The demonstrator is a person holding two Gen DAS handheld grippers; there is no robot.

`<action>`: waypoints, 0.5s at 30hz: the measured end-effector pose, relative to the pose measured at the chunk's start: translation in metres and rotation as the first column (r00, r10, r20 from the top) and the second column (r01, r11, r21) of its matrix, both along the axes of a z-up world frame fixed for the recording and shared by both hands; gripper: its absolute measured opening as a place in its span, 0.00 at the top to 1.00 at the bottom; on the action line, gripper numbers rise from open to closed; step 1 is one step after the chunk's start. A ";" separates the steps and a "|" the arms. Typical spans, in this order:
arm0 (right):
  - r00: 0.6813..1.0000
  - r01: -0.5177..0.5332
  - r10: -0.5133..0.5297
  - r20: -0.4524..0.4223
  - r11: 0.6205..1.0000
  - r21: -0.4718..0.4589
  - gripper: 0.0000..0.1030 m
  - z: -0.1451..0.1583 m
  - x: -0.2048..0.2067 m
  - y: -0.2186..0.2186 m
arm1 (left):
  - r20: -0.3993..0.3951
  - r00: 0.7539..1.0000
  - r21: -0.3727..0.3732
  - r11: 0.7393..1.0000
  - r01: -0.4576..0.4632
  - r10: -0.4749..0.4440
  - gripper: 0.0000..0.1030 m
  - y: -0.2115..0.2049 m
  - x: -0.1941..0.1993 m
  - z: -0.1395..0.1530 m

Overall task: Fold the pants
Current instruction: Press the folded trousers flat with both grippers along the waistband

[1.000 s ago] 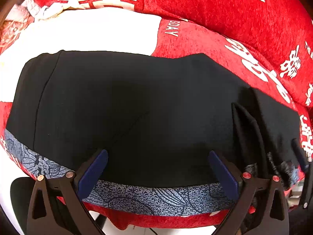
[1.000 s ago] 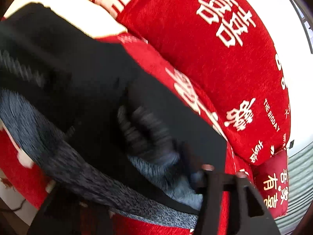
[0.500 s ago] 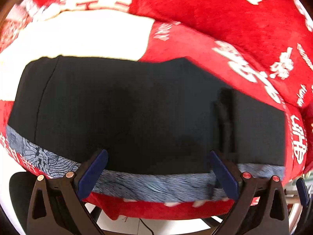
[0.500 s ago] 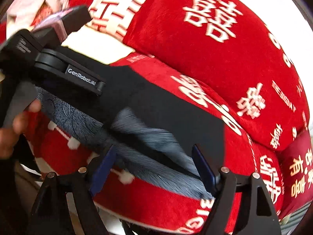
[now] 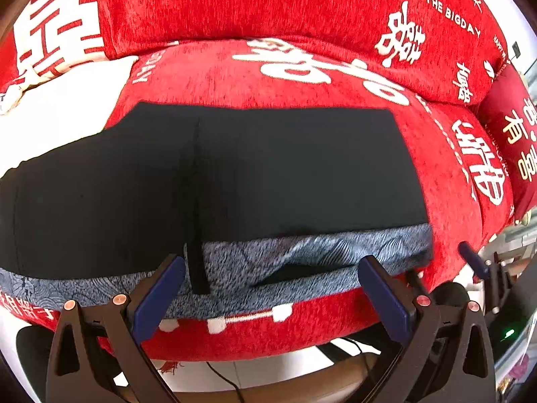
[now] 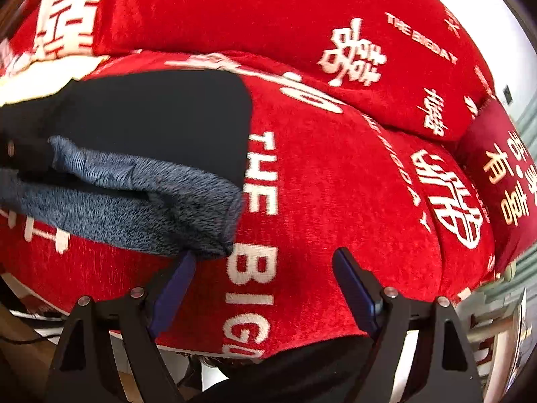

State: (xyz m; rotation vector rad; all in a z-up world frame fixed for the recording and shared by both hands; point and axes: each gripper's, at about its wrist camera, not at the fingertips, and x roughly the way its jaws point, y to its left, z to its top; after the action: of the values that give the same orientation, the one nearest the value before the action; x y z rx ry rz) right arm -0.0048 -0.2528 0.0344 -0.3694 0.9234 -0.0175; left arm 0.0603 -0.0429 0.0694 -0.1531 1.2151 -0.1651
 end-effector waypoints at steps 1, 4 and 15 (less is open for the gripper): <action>1.000 0.001 -0.001 0.013 1.000 -0.003 0.16 -0.003 0.003 0.002 | 0.005 1.000 0.003 1.000 -0.004 0.004 0.00 -0.001 0.003 0.000; 0.998 0.057 -0.055 0.028 0.995 -0.083 0.16 -0.009 0.019 0.001 | -0.009 1.000 0.053 0.998 0.019 -0.018 0.00 -0.007 0.013 -0.016; 0.993 0.114 -0.114 -0.001 0.991 0.066 0.15 0.013 -0.002 -0.032 | -0.093 0.996 0.097 0.995 0.019 -0.010 0.00 0.001 0.014 -0.053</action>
State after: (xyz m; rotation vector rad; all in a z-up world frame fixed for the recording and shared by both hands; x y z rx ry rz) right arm -0.0063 -0.2851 0.0476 -0.2551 0.9389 -0.0923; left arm 0.0746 -0.0416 0.0166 -0.0671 1.3138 -0.1118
